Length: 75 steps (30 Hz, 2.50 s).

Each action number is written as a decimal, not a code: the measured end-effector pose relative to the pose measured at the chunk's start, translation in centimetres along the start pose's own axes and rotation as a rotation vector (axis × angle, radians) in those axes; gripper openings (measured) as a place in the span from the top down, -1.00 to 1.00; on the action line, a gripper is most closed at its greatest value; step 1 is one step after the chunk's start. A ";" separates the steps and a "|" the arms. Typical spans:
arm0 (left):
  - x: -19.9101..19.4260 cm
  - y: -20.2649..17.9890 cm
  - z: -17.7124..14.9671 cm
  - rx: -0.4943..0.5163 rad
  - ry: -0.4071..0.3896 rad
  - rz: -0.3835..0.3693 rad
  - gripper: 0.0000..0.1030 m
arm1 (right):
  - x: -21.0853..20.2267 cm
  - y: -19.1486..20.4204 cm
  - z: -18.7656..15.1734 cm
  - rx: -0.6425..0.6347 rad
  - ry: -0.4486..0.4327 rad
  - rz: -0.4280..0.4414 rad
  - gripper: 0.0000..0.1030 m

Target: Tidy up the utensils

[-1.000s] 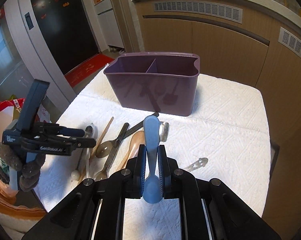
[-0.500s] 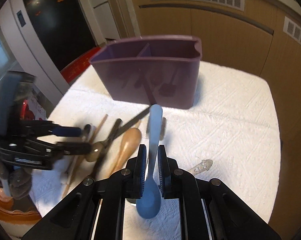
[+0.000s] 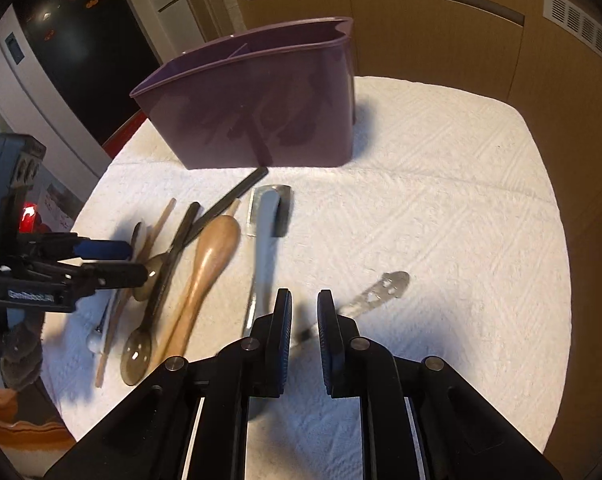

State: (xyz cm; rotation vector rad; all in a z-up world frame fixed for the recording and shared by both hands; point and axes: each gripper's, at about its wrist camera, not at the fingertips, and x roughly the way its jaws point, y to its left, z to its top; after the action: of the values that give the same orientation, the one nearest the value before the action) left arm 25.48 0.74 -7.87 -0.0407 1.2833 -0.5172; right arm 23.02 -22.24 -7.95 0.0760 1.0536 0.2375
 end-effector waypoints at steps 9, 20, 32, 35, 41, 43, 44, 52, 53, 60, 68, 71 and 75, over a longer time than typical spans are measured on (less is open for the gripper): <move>0.5 1.7 0.8 -0.067 -0.044 0.095 -0.10 | 0.8 -0.2 -0.9 0.002 0.016 -0.005 0.65; 2.0 0.2 1.2 0.144 -0.063 0.089 -0.08 | 0.4 1.3 -1.3 -0.056 -0.010 -0.036 0.63; 0.6 1.9 -0.7 0.034 -0.077 0.039 -0.16 | 0.9 4.9 -1.2 -0.155 -0.018 -0.008 0.54; 0.9 2.3 0.3 0.001 -0.091 0.029 -0.05 | 0.4 5.7 -1.5 -0.179 -0.031 -0.012 0.54; 0.7 1.2 0.1 0.008 -0.119 0.048 0.38 | -0.6 4.9 -2.0 -0.182 -0.041 -0.053 0.50; 0.1 0.4 -0.3 0.021 -0.149 0.055 0.38 | -0.7 4.3 -1.9 -0.167 -0.039 -0.062 0.49; -0.6 -0.1 -0.6 0.040 -0.173 0.069 0.38 | -0.7 4.1 -1.9 -0.161 -0.038 -0.063 0.49; -7.9 -4.2 -2.3 0.149 -0.386 0.083 0.38 | -0.1 3.8 -1.3 -0.156 -0.046 -0.063 0.49; -8.6 -4.3 -2.4 0.153 -0.404 0.084 0.38 | -0.1 3.8 -1.0 -0.156 -0.052 -0.057 0.49; -10.9 -4.7 -3.1 0.160 -0.478 0.137 0.38 | 2.2 4.1 2.3 -0.121 -0.068 0.003 0.49; -10.6 -4.5 -3.8 0.158 -0.512 0.212 0.38 | 5.3 4.6 2.9 -0.128 -0.033 -0.085 0.68; -10.5 -4.7 -4.0 0.156 -0.532 0.245 0.38 | 4.5 4.8 2.8 -0.131 -0.035 -0.070 0.77; -11.0 -5.2 -4.4 0.169 -0.567 0.270 0.38 | 0.7 4.7 2.5 -0.115 -0.111 -0.035 0.77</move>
State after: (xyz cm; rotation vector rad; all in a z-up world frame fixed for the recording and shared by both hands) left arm 17.55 1.56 2.36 0.1194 0.6743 -0.3440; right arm 24.74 -17.37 -6.46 -0.0328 0.9285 0.2594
